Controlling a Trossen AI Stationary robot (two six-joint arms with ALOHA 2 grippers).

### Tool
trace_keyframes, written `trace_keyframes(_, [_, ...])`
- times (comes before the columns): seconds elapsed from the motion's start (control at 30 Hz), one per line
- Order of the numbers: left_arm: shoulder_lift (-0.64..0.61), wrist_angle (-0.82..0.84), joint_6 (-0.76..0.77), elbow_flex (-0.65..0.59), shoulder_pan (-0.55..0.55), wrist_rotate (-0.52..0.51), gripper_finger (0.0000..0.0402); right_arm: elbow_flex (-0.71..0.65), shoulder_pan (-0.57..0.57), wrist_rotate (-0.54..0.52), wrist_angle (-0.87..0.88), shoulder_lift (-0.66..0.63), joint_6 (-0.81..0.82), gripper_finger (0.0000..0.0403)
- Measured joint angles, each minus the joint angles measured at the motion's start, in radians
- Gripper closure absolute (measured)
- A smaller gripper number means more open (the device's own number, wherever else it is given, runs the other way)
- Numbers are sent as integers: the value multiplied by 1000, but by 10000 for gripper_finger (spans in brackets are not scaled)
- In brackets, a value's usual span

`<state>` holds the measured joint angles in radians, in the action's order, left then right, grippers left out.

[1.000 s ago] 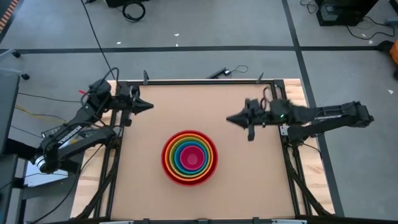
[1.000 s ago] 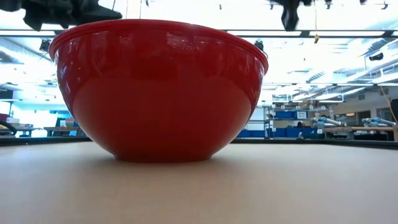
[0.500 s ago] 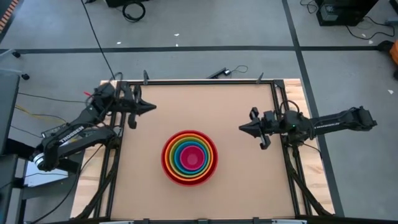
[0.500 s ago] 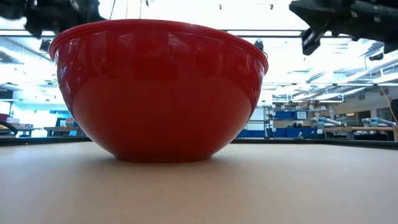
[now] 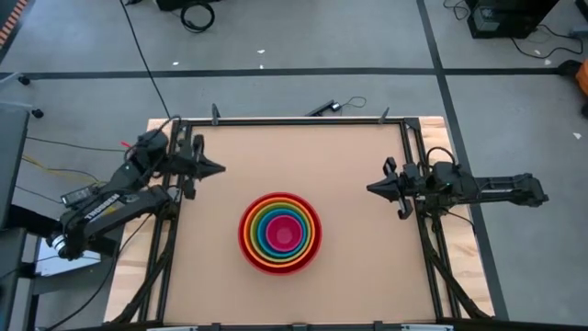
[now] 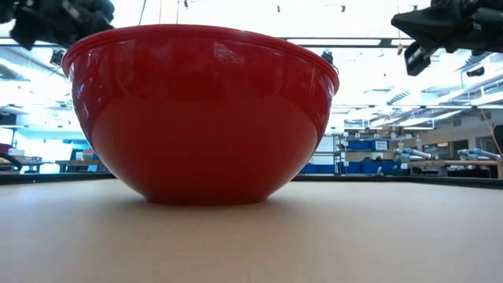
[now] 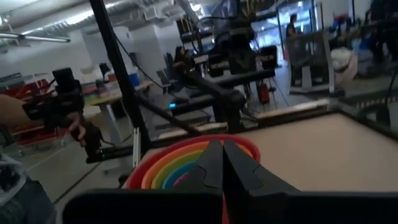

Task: Nest bowls inside each other
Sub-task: Return to Home Position

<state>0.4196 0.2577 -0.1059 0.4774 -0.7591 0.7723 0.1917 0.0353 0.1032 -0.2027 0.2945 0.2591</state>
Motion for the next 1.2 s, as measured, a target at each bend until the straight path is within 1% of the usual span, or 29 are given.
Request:
trace_keyframes(0.1, [-66,-28,10,-32,33,-31,401,0,0,-1,62,-39,5,400])
trace_keyframes(0.23, [-140,-19,-3,-105,73,-55,401,0,0,-2,73,-75,-36,400])
trace_keyframes(0.3, [-175,-33,31,-149,91,-75,401,0,0,-6,75,-92,-45,400])
trace_keyframes(0.43, [-224,-117,115,-233,133,-113,401,0,0,-9,112,-116,-27,400])
trace_keyframes(0.5, [-242,-164,140,-259,159,-153,401,0,0,-8,128,-119,-24,399])
trace_keyframes(0.63, [-260,-246,210,-310,229,-252,401,0,0,-6,139,-119,-16,399])
trace_keyframes(0.77, [-257,-356,249,-360,336,-381,401,0,0,-5,138,-119,-16,399])
trace_keyframes(0.97, [-257,-366,244,-372,504,-545,401,0,0,5,139,-119,-16,399])
trace_keyframes(1.07, [-257,-368,227,-372,573,-597,401,0,0,11,155,-119,-16,399])
trace_keyframes(1.2, [-260,-370,222,-372,634,-605,401,0,0,17,155,-118,-16,398])
